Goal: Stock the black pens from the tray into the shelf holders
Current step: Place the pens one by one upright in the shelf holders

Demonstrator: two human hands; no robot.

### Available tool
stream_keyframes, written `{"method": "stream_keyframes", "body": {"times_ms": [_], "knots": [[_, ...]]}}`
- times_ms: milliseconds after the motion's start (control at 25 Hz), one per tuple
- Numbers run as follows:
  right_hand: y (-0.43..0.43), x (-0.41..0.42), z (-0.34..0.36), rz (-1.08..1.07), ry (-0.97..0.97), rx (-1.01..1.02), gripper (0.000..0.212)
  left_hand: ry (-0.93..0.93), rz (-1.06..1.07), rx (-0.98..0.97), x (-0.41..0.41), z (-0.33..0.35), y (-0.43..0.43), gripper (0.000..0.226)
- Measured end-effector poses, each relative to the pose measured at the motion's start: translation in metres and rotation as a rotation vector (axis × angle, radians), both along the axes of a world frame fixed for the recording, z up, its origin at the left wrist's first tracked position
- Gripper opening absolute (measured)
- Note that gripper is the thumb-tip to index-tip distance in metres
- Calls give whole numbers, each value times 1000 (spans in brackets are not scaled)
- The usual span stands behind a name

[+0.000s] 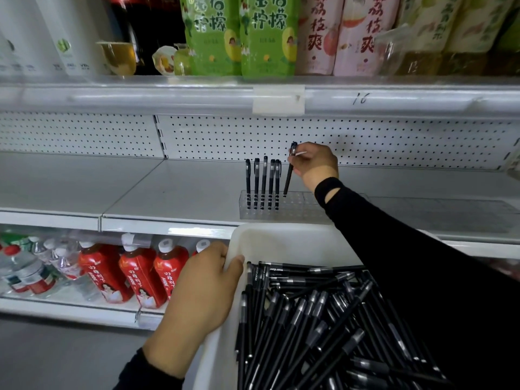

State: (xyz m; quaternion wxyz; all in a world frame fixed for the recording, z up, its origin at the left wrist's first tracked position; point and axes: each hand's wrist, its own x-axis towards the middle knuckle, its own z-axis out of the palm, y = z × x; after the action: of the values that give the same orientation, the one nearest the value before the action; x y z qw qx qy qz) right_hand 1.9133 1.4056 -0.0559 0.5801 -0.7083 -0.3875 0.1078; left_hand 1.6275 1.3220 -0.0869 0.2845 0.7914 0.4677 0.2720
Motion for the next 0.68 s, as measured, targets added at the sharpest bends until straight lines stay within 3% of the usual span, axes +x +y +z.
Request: {"method": "stream_keyframes", "body": {"times_ms": [120, 520, 680], "knots": [[2, -2, -7, -23, -92, -117, 6, -1, -6, -5, 0, -1, 1, 25], [1, -5, -12, -7, -235, -421, 27, 9, -3, -21, -1, 2, 1, 22], [-22, -5, -4, 29, -199, -415, 36, 27, -3, -20, -2, 2, 1, 23]]}}
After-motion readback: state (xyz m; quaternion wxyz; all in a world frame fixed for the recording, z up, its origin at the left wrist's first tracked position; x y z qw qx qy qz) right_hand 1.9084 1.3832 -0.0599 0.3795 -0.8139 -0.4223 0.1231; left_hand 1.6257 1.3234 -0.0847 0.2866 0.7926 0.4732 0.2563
